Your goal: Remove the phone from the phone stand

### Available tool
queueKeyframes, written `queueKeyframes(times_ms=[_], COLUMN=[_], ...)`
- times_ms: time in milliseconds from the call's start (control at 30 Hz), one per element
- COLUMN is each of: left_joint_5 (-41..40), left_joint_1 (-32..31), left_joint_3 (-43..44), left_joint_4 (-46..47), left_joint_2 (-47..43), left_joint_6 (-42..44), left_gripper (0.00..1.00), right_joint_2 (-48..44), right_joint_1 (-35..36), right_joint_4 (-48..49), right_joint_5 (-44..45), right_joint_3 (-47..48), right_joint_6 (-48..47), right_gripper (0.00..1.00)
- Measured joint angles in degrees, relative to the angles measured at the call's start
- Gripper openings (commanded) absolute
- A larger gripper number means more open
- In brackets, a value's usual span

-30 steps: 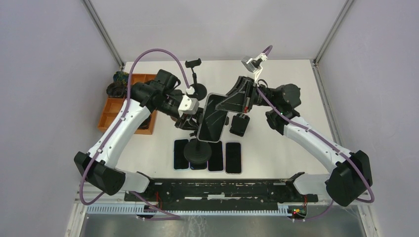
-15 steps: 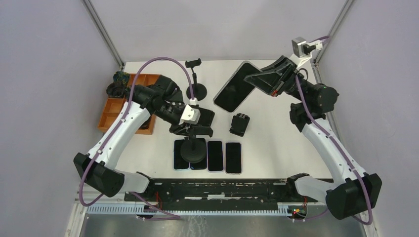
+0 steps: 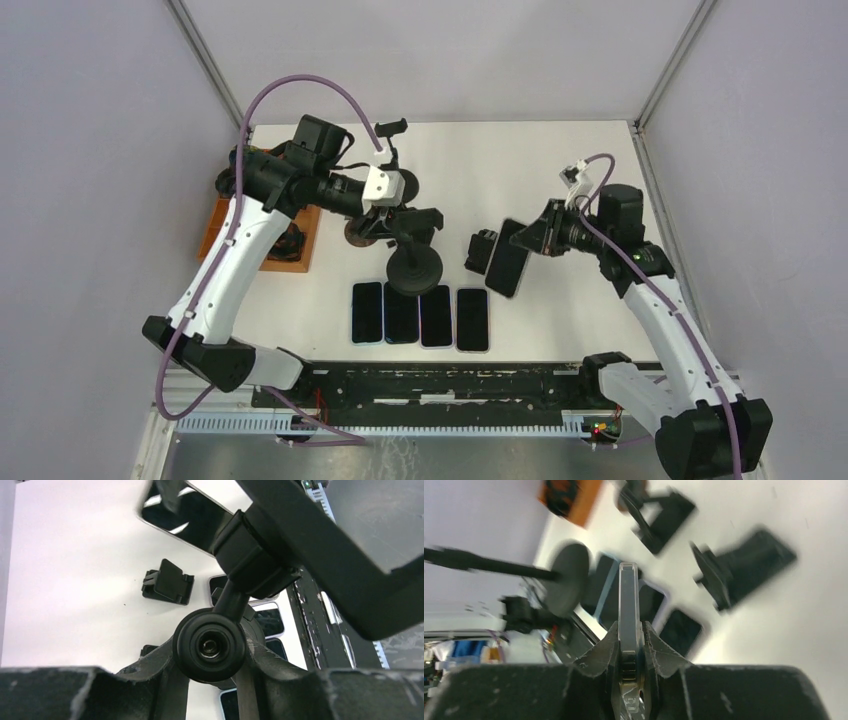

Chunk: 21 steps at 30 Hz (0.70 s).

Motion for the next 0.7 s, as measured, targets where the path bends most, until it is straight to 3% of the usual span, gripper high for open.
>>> queueKeyframes(times_ms=[200,367,533,700], left_joint_5=[0.35,0.33,0.35,0.42], left_joint_1=[0.0,0.0,0.0,0.0], left_joint_3=[1.64,1.86,1.84,1.44], left_joint_4=[5.49,6.93,8.09,10.05], left_joint_2=[1.92,2.6,2.6,2.58], left_joint_6=[-6.38,-8.55,-10.27,-12.07], left_gripper=[0.02,0.02,0.02,0.02], right_joint_2=[-0.48,1.14,6.45,11.43], right_joint_1=[0.0,0.0,0.04,0.04], right_joint_4=[-10.88,-10.21,-8.41,-4.2], right_joint_5=[5.29,6.01,6.56,5.49], right_joint_3=[-9.68,-17.81,-19.28,-19.43], right_joint_6=[-8.61,-10.88,-12.37,-11.56], right_gripper=[0.0,0.0,0.01,0.27])
